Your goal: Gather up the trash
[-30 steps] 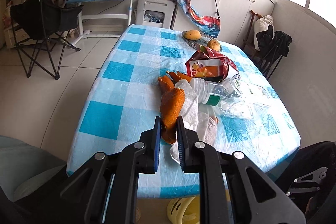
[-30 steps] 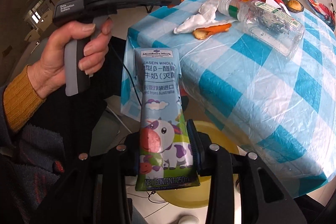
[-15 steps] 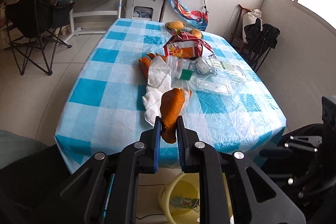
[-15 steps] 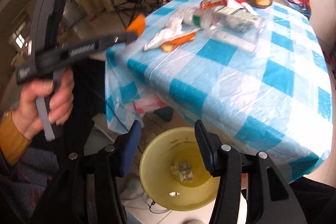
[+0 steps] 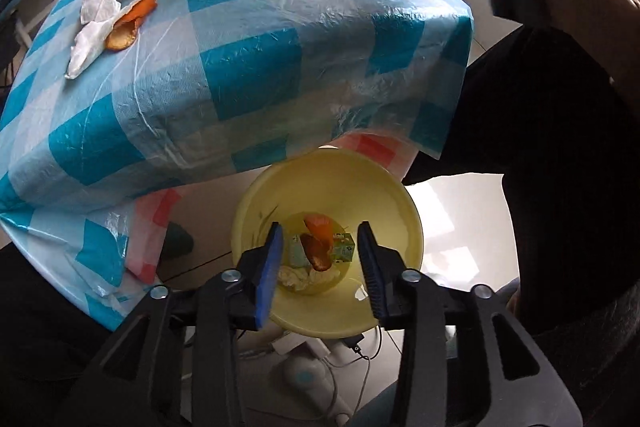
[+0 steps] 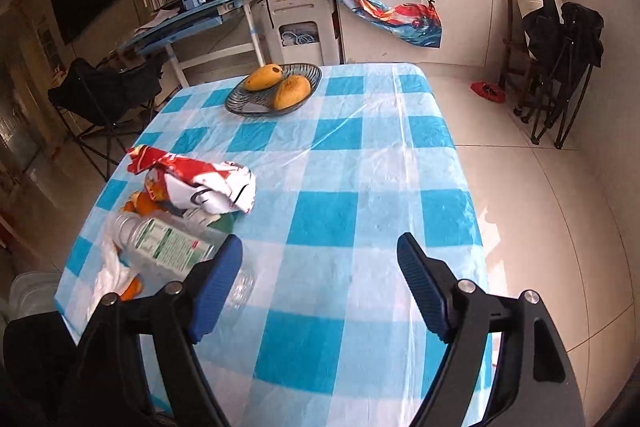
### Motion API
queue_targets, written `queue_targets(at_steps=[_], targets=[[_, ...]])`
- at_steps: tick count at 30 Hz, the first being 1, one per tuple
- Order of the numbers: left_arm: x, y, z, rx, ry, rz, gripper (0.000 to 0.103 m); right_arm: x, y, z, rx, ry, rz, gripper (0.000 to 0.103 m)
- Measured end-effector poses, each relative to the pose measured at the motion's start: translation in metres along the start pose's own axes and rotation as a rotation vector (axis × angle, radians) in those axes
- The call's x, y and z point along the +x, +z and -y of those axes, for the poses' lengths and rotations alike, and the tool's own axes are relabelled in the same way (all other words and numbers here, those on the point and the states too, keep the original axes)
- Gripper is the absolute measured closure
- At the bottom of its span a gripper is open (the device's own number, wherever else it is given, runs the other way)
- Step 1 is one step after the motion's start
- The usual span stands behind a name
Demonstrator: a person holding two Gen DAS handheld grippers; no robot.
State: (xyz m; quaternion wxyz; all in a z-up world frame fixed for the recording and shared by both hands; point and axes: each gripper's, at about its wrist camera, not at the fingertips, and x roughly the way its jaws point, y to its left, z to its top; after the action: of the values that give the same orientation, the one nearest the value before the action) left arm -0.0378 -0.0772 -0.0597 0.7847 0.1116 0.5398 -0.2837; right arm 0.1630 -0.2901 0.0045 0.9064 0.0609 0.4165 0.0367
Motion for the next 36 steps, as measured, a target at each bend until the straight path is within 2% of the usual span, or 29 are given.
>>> queue_targets(at_steps=[2,4,8,11,14,24,36], targets=[[-0.005,0.002,-0.001,0.000,0.025,0.035,0.047,0.026,0.007,-0.001,-0.030,-0.001,-0.035,0.024],[-0.010,0.005,-0.008,-0.025,0.047,0.061,0.042,0.041,0.011,0.003,-0.037,-0.010,-0.061,0.021],[-0.016,0.010,-0.024,-0.104,0.068,0.089,0.038,0.062,0.022,0.011,0.017,0.004,-0.082,0.007],[-0.020,0.014,-0.034,-0.145,0.065,0.110,0.037,0.068,0.030,0.007,-0.007,-0.028,-0.075,0.007],[-0.022,0.015,-0.039,-0.163,0.070,0.126,0.035,0.081,0.036,-0.007,-0.101,-0.113,-0.113,0.006],[-0.026,0.017,-0.037,-0.135,0.152,0.156,0.030,0.080,0.035,-0.007,-0.106,-0.103,-0.111,0.006],[-0.022,0.015,-0.058,-0.220,0.219,0.134,0.027,0.080,0.035,-0.007,-0.106,-0.103,-0.111,0.006]])
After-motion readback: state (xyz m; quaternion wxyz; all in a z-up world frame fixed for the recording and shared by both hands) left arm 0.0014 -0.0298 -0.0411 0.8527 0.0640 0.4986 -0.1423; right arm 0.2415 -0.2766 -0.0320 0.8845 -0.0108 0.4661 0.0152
